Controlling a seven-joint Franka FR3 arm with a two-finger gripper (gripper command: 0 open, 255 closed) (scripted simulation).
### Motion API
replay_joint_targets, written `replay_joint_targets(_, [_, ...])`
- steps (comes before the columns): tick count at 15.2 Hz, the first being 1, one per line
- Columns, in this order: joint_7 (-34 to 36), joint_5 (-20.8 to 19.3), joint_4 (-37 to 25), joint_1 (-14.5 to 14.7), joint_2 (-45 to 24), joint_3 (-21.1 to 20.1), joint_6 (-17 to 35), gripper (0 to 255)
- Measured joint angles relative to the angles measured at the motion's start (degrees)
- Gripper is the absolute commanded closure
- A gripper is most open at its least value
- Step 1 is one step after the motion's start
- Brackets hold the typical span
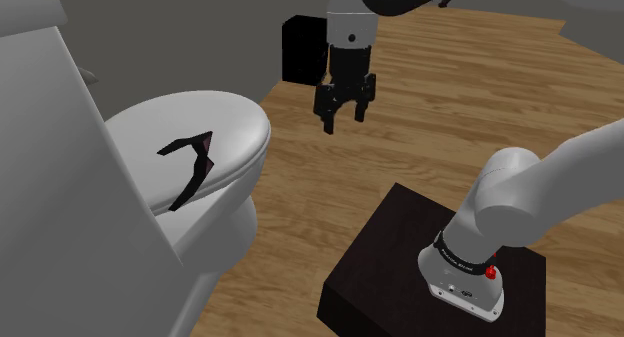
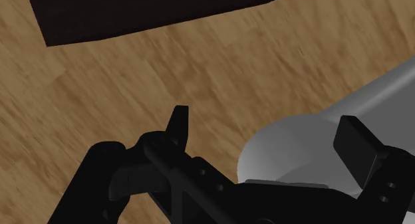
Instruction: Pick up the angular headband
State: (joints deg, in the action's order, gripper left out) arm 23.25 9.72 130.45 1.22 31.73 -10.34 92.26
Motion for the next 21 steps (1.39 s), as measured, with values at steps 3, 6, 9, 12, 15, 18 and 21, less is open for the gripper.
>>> replay_joint_targets(3, [6.7,2.4,-3.2,-0.1,-4.8,-2.9,2.3,0])
replay_joint_targets(6, [13.1,4.1,-6.8,-0.3,-9.6,-5.5,4.6,0])
replay_joint_targets(9, [19.7,5.1,-10.6,-0.3,-14.5,-7.9,6.8,0])
replay_joint_targets(12, [26.2,5.1,-15.9,-0.5,-20.6,-9.9,8.8,0])
replay_joint_targets(15, [32.6,4.5,-21.4,-0.3,-26.3,-11.4,10.1,0])
replay_joint_targets(18, [39.5,2.8,-28.3,0.5,-33.6,-12.8,11.8,0])
replay_joint_targets(21, [45.5,1.1,-34.9,1.5,-39.9,-13.2,12.6,0])
